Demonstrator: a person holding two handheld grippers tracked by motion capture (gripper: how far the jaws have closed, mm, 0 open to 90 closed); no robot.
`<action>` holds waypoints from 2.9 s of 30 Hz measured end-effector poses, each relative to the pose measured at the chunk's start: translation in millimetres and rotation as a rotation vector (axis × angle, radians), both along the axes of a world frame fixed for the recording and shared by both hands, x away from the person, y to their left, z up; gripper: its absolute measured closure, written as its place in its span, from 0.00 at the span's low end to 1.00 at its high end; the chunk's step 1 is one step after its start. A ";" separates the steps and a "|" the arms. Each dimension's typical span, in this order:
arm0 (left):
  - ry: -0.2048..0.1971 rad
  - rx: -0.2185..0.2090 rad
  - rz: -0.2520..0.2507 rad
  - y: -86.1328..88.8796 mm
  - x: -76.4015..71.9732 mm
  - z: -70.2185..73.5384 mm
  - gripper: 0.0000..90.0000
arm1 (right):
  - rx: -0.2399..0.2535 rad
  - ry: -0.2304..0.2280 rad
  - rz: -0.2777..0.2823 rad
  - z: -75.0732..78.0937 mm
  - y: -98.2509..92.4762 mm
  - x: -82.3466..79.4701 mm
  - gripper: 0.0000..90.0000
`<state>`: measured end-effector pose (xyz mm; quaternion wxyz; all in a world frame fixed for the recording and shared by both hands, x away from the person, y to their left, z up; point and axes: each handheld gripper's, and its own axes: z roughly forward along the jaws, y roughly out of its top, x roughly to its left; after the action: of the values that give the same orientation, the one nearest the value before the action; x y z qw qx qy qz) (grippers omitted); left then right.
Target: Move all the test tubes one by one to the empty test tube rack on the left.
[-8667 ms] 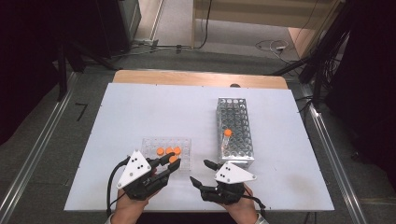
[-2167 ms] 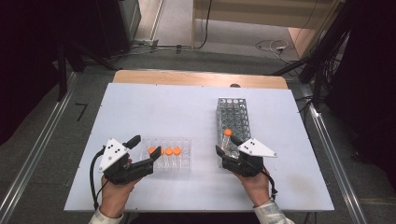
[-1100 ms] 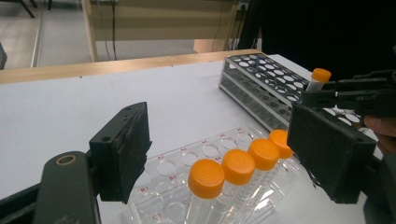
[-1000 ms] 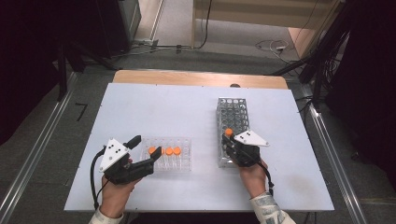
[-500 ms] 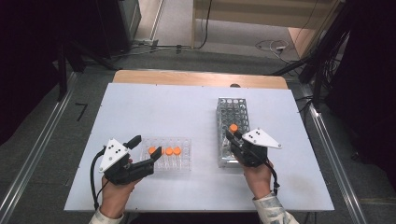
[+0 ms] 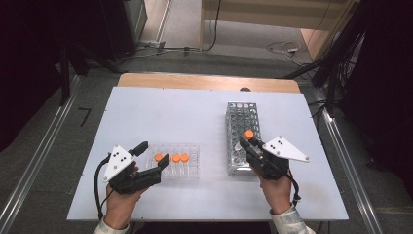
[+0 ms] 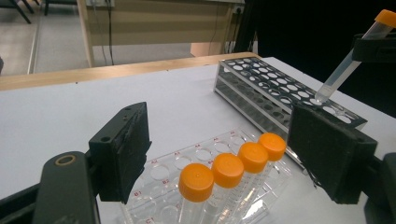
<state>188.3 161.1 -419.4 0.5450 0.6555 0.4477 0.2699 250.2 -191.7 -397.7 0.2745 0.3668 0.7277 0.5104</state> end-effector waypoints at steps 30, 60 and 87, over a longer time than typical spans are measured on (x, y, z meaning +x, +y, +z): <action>-0.028 0.020 -0.116 -25.1 -14.1 6.8 0.25 | -0.079 0.107 0.207 -29.5 37.5 -33.0 0.80; -0.007 0.085 -0.343 -71.6 -24.6 -7.4 0.58 | -0.136 0.139 0.369 -46.4 81.9 -56.3 0.80; 0.003 0.081 -0.287 -60.8 -24.8 -3.8 0.78 | -0.132 0.130 0.379 -46.0 80.9 -57.3 0.37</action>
<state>163.5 100.4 -423.2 0.5503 0.7349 0.3388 0.2060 192.9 -110.8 -443.7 0.1493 0.2370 0.8317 0.4794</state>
